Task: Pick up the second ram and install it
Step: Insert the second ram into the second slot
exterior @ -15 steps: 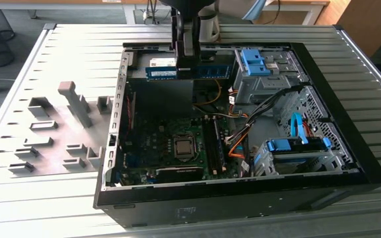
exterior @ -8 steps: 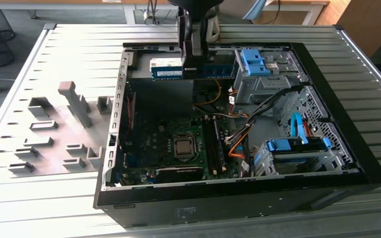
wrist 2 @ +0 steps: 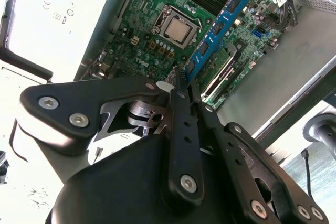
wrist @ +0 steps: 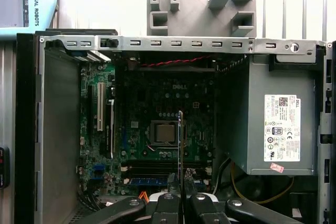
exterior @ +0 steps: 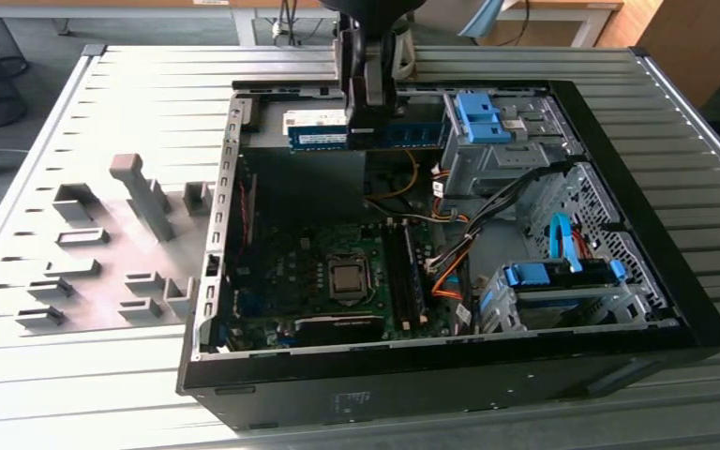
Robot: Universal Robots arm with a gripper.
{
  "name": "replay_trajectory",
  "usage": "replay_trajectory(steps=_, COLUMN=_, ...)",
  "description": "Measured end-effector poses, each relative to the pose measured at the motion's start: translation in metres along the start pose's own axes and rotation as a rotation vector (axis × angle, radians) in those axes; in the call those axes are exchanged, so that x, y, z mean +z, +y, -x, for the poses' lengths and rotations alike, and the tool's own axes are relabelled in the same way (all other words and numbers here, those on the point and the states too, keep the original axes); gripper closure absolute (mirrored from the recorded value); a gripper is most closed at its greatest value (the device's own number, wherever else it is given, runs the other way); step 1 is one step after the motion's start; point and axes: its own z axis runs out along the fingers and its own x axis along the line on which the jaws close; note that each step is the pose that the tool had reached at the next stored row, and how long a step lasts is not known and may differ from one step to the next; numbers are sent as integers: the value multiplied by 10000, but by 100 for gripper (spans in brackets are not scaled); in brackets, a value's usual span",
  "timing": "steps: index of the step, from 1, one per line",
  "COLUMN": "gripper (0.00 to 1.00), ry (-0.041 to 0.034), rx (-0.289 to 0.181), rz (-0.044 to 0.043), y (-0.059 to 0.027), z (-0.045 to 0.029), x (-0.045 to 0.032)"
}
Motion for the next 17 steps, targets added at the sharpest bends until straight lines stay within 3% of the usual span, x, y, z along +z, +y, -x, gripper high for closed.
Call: replay_trajectory(steps=17, gripper=86, ry=8, rx=169, rz=-2, y=-1, z=0, x=5)
